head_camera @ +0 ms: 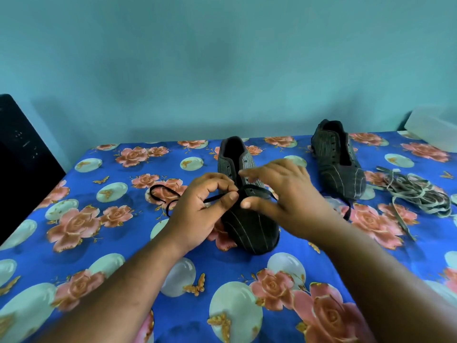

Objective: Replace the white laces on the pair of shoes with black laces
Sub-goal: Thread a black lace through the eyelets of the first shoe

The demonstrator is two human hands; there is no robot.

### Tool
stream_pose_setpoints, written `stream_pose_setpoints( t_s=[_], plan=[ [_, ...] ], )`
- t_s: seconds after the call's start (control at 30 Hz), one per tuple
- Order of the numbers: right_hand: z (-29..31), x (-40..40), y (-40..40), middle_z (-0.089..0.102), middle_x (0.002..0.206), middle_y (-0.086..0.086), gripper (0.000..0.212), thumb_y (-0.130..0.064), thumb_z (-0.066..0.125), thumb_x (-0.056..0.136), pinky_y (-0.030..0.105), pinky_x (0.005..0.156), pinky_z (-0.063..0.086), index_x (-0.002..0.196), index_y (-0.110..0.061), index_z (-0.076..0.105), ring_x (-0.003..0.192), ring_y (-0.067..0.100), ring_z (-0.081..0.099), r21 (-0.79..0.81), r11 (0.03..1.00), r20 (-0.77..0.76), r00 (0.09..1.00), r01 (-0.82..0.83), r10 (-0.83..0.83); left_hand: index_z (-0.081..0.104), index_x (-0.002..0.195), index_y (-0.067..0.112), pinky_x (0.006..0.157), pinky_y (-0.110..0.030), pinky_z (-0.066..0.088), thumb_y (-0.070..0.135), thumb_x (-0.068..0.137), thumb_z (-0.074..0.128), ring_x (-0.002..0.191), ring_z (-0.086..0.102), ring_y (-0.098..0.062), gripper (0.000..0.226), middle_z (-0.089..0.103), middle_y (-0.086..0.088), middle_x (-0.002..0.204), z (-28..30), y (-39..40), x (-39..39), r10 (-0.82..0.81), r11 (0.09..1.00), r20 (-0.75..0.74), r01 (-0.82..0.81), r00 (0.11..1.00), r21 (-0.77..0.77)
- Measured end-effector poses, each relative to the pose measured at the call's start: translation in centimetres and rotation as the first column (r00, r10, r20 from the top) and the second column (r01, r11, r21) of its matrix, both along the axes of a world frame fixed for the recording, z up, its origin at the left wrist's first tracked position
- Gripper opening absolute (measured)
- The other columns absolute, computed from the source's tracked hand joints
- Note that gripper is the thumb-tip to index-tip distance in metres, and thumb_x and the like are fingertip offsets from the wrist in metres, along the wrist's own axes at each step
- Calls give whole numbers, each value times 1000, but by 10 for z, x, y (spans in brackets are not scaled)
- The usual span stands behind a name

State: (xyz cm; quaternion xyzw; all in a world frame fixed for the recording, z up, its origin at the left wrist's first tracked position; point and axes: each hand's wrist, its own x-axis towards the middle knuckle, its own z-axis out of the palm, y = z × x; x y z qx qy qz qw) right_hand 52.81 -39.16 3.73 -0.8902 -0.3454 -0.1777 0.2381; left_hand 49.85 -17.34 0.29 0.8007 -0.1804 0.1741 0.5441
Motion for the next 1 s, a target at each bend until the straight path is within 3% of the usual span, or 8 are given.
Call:
stream_pose_setpoints(
  t_s=[0.17,0.3,0.43,0.53,0.67,0.77,0.9,1.0],
  plan=[
    [-7,6,5,69,84,-16,25,-51,53,97,42,81,46,96,-33,70,86,13,60,138,989,-4,998,-58,59,74,100,33,95,-37,50,37,97,65,115,62,-17,11,67,13,109,5,1,-1,25,999,38,-26,999,26],
    [-5,12,-9,72,91,-14,11,-27,65,100,23,78,49,98,-23,75,87,8,64,421,906,-235,959,-45,157,73,111,34,102,-35,48,26,99,59,118,62,-11,20,68,15,113,11,7,4,63,996,25,-65,998,65],
    [-4,17,-18,75,94,-7,9,-27,67,98,34,80,53,97,-30,75,86,15,67,449,893,-373,912,17,171,74,108,38,95,-23,42,15,99,65,112,58,-2,26,64,19,107,20,11,11,119,964,-17,-112,993,241],
    [-2,17,-19,75,94,-8,9,-25,69,96,28,78,52,98,-30,76,85,13,67,447,894,-371,912,10,175,76,107,38,94,-33,47,33,96,67,108,57,-4,15,61,19,103,30,10,16,98,896,-15,-82,995,436],
    [3,16,-21,75,93,-16,13,-18,73,93,15,80,46,99,-29,78,90,7,65,448,893,-315,926,-49,208,73,108,43,92,-47,50,64,86,56,100,59,-6,35,59,18,96,37,-4,20,82,846,-106,-12,991,534],
    [3,16,-24,73,94,-22,16,-19,75,92,18,87,45,97,-35,78,100,6,60,420,907,-205,969,-39,137,75,103,37,91,-44,52,68,83,58,98,62,-11,42,58,15,95,32,-14,20,60,892,-175,26,983,450],
    [5,18,-28,73,89,-18,18,-12,75,91,17,89,42,93,-29,76,100,2,58,430,899,19,997,-76,75,79,96,27,77,-22,48,36,96,68,91,64,-5,14,61,8,98,21,-19,13,8,982,-241,37,970,183],
    [1,21,-28,68,92,-26,15,-11,75,90,24,92,43,94,-25,76,103,-1,54,418,906,99,995,-65,26,78,93,24,69,-29,54,38,93,66,84,65,-6,19,61,7,95,14,-21,10,10,997,-247,10,969,78]
  ],
)
